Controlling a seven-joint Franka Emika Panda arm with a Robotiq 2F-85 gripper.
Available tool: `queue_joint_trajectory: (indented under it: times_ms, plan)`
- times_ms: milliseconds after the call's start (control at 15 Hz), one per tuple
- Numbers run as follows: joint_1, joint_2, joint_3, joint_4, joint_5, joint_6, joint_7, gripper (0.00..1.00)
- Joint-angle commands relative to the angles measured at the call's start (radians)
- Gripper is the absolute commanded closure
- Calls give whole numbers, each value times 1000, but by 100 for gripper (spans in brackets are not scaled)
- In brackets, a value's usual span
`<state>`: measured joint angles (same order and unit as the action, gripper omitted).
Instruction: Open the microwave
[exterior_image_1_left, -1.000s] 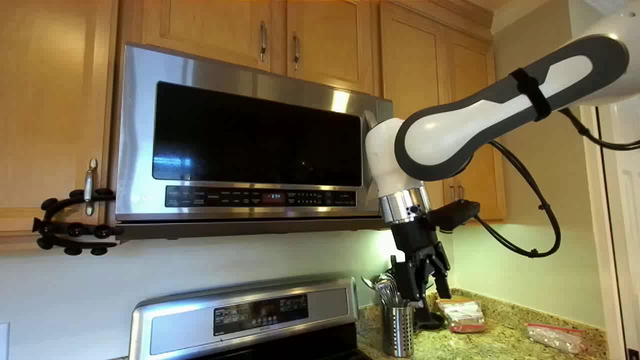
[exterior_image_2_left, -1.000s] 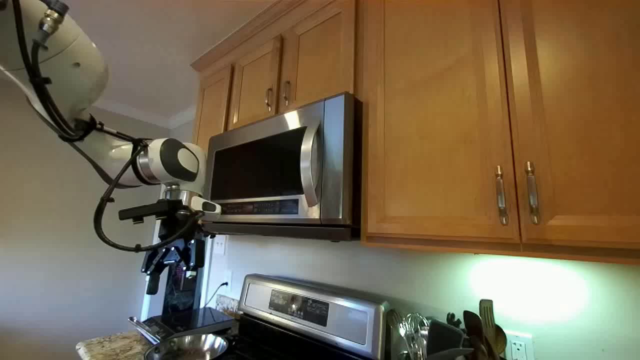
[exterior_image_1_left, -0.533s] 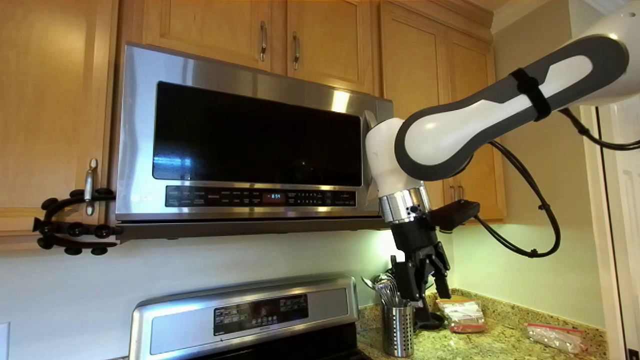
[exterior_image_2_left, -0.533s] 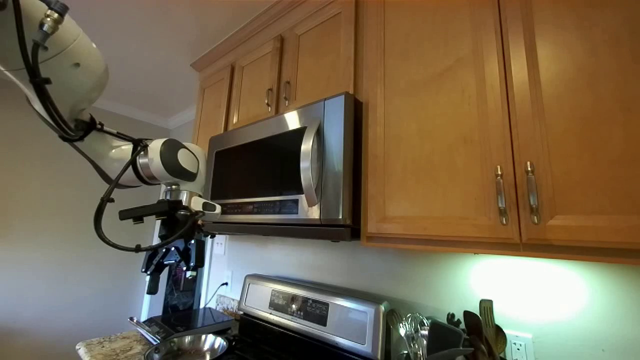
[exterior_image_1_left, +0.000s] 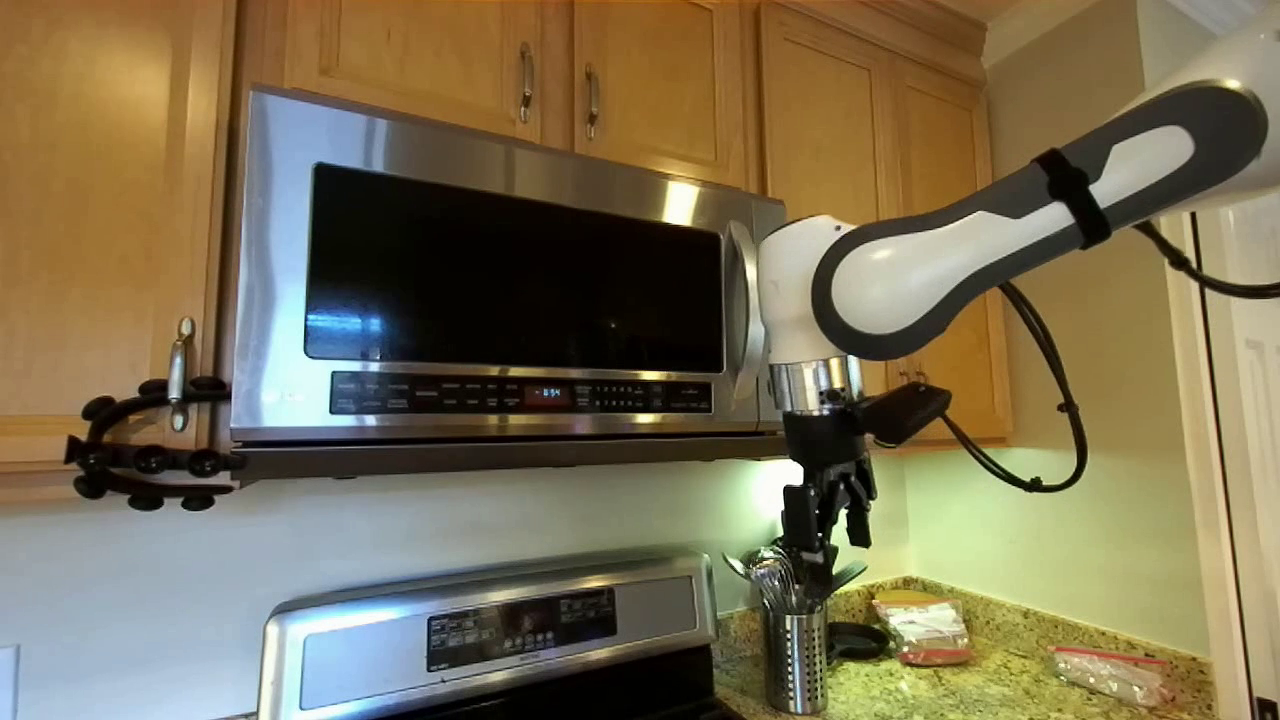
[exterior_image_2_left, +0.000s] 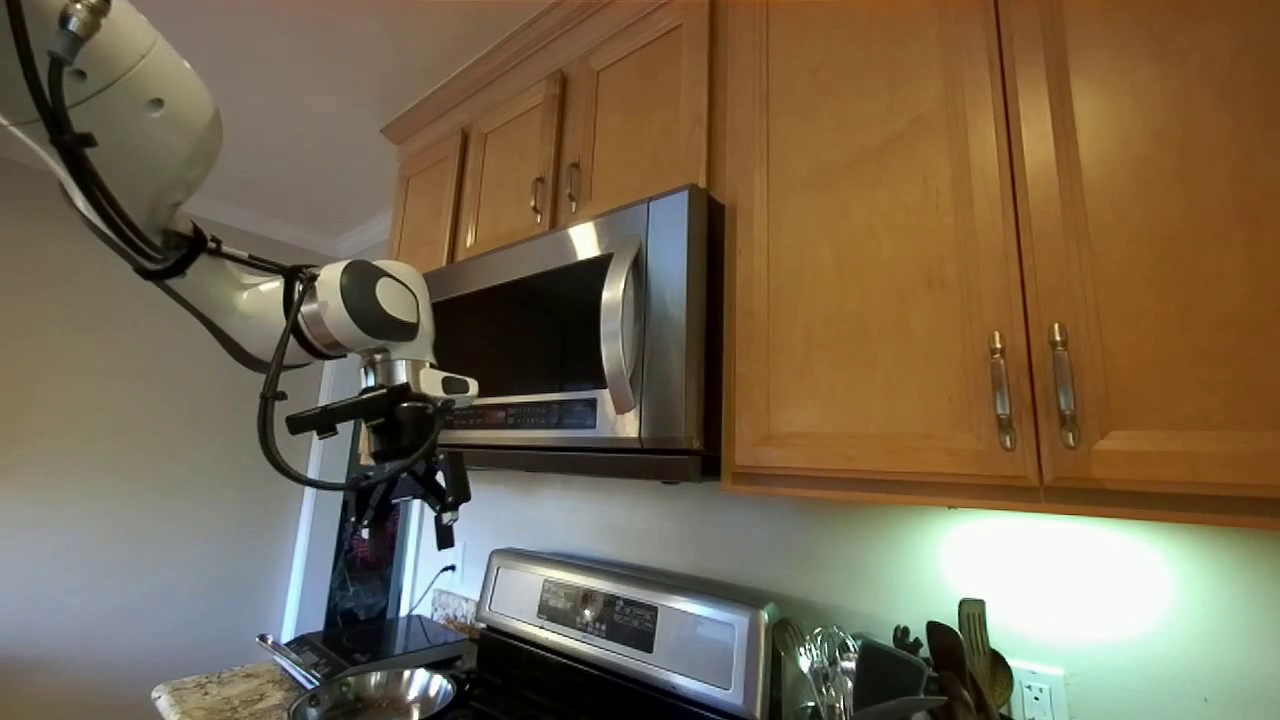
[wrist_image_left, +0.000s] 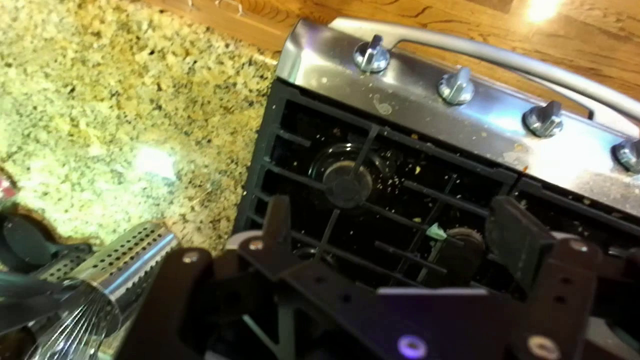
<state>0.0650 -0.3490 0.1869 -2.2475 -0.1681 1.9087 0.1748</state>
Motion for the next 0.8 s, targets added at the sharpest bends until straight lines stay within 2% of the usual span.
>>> queue_joint_trajectory:
  times_ms: [0, 200, 333, 733]
  plan:
    - [-3, -86, -17, -15, -111, 42, -43, 0]
    - [-8, -133, -24, -3, -181, 67, -39, 0]
    - [-1, -100, -17, 20, -156, 36, -18, 0]
    - [-3, -128, -18, 28, -158, 36, -19, 0]
